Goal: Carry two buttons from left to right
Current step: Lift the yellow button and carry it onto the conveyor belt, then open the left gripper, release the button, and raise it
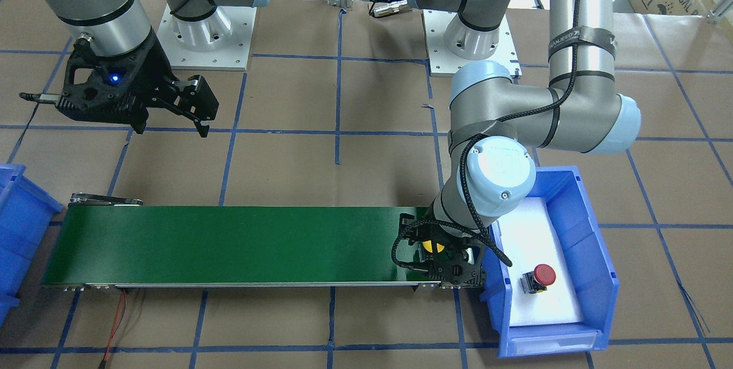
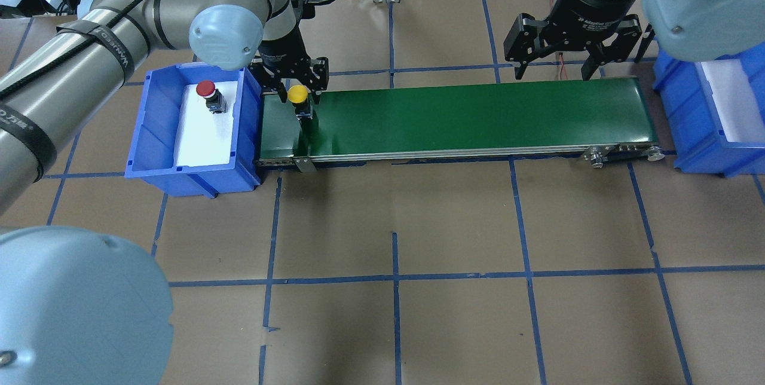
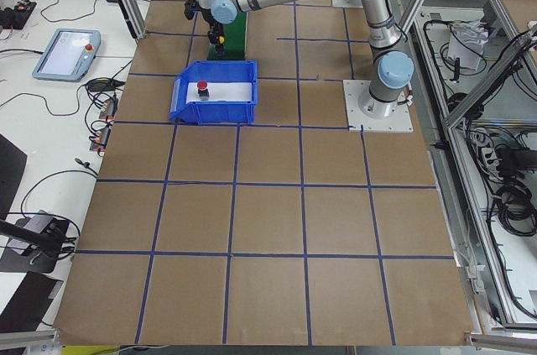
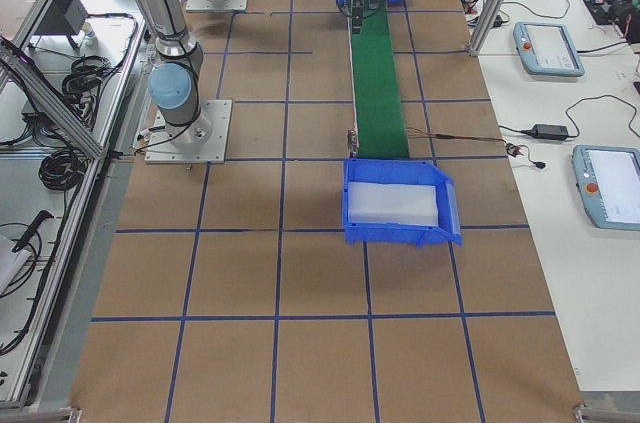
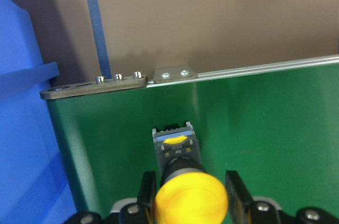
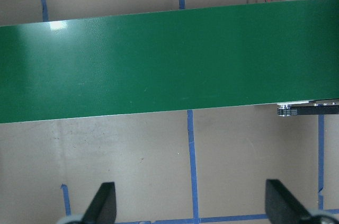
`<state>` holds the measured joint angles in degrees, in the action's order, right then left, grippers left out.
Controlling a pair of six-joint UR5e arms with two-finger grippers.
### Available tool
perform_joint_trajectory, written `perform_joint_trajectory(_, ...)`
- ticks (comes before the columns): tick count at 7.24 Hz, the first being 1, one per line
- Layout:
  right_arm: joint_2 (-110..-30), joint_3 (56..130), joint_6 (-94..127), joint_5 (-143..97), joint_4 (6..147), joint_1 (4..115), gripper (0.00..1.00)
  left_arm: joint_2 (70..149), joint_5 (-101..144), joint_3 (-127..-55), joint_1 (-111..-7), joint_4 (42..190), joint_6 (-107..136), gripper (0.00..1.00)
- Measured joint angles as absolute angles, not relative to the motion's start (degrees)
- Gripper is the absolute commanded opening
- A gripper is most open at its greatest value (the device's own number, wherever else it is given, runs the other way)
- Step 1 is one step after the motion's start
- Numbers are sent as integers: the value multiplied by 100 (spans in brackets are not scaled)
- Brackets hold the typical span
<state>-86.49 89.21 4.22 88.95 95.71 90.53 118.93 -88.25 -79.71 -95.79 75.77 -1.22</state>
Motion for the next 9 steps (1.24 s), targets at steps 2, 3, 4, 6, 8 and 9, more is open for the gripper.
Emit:
perform_joint_trajectory(2, -8648, 8921, 424, 8895, 9571, 9053, 100, 11694, -8829, -7814, -9490, 7676, -116, 100)
perform_joint_trajectory(3, -8648, 8921, 428, 8895, 9571, 9052, 100, 11646, -8870, -7684, -9285, 7705, -126, 100)
perform_joint_trajectory(4, -8648, 8921, 430, 8895, 9572, 9052, 100, 11664, -8900, -7514, -8908, 7719, -164, 100)
perform_joint_trajectory(6, -8643, 8921, 429, 8895, 9571, 9052, 100, 11718, -8876, -7405, -8153, 7716, -305, 100)
perform_joint_trajectory(8, -8642, 8921, 423, 8895, 9569, 9053, 100, 11713, -8891, -7905, -7917, 7498, -488, 100)
perform_joint_trajectory(9, -8643, 8922, 420, 8895, 9566, 9053, 100, 11735, -8908, -8148, -7869, 7147, -628, 100)
